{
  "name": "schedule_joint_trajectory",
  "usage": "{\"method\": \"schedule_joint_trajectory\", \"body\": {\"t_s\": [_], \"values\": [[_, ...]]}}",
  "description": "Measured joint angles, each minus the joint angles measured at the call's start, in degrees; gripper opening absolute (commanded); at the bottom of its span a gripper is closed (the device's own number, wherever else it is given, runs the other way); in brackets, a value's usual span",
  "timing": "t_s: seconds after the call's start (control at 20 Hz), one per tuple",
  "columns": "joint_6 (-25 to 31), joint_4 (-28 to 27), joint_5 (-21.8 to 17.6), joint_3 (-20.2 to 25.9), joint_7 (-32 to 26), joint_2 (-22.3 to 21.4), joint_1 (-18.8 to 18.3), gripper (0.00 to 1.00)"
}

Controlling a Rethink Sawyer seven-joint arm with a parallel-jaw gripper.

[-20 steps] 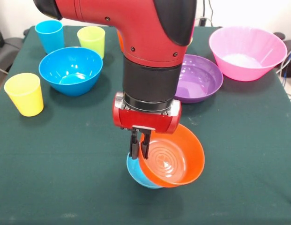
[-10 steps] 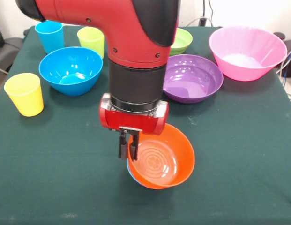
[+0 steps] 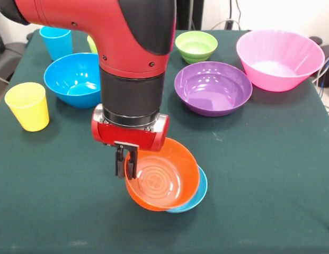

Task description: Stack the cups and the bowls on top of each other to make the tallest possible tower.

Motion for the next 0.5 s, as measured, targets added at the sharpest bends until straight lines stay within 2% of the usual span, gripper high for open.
{"method": "schedule_joint_trajectory", "body": {"t_s": [0.5], "values": [[-0.01,4.03,-1.03,0.17,0.0,-1.2,-0.1,0.0]]}}
